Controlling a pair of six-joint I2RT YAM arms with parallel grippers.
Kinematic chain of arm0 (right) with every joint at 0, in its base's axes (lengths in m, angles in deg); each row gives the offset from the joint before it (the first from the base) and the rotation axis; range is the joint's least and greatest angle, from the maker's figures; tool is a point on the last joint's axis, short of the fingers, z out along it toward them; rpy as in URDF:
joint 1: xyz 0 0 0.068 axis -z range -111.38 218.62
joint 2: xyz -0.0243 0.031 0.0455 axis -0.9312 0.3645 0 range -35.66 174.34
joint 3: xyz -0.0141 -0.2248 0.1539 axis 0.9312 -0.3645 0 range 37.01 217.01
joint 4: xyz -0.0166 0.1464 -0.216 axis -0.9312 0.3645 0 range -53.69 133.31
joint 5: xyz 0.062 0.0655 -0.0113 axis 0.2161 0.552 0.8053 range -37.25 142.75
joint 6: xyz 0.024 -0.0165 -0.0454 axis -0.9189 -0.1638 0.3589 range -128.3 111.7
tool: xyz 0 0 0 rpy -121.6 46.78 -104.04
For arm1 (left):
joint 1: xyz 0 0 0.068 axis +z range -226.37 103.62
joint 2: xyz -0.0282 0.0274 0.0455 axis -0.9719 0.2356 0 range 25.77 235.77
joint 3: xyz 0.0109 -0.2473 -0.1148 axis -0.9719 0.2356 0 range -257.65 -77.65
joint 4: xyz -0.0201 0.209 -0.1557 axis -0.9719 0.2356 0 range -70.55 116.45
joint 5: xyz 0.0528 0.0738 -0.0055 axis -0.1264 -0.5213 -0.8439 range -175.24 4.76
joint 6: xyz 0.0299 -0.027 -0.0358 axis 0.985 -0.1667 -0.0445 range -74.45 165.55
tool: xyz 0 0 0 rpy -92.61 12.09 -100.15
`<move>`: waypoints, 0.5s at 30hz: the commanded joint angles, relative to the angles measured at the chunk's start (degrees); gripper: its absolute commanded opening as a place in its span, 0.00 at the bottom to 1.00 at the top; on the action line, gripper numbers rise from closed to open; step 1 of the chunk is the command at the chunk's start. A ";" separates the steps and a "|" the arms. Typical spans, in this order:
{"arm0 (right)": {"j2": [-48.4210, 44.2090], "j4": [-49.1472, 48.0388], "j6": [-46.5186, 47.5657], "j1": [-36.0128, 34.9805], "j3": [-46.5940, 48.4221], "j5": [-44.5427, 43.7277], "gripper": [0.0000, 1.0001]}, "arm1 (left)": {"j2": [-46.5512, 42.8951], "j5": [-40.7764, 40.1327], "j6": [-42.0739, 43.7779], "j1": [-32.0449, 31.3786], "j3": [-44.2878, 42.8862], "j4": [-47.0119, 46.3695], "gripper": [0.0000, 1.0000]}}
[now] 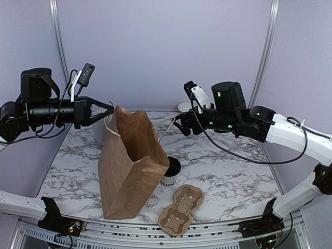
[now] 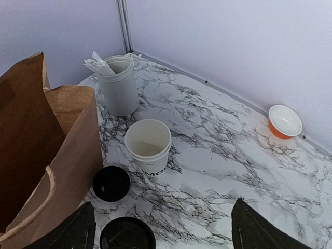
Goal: Pack the takeout coffee
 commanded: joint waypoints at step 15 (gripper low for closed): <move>-6.87 14.84 1.40 -0.16 -9.19 8.39 0.83 | -5.33 -4.08 -0.22 2.49 5.59 -3.78 0.00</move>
